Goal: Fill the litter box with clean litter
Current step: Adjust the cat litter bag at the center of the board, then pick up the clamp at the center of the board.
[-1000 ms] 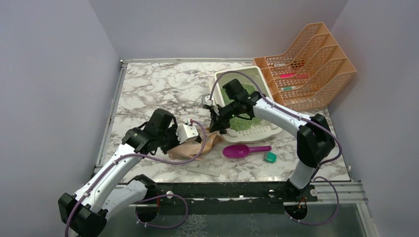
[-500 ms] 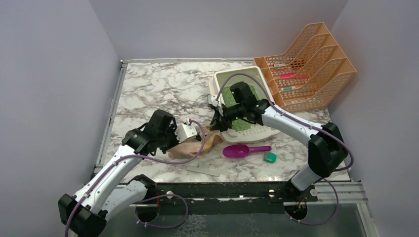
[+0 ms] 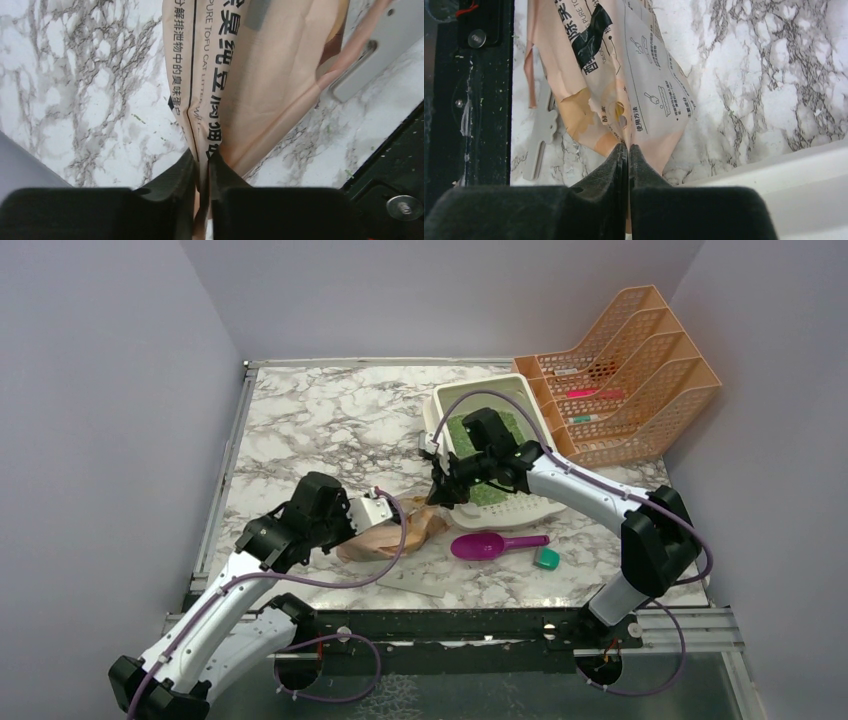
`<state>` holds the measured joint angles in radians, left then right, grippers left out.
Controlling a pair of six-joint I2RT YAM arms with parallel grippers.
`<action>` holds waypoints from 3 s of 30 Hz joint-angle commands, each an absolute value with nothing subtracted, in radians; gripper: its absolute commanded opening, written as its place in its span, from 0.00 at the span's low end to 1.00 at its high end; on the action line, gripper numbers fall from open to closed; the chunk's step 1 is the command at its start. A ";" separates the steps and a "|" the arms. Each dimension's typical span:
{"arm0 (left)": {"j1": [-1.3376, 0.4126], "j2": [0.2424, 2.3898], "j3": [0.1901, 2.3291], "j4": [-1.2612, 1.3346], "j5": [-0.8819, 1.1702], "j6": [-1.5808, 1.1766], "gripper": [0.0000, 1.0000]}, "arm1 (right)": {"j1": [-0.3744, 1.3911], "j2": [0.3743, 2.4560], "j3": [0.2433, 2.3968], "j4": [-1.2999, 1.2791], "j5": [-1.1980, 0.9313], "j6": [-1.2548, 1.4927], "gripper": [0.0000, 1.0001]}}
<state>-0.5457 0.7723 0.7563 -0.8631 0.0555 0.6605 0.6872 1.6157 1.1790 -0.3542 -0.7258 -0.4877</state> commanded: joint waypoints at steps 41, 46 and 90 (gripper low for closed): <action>-0.537 0.879 1.150 -0.558 0.145 -0.042 0.99 | 1.000 1.119 0.411 0.372 -0.370 0.165 0.52; -0.537 0.810 1.104 -0.518 0.167 -0.081 0.99 | 1.091 1.257 0.382 0.556 -0.226 0.231 0.49; -0.537 0.677 1.045 -0.610 0.171 -0.153 0.99 | 1.163 1.306 0.285 0.621 -0.500 0.124 0.01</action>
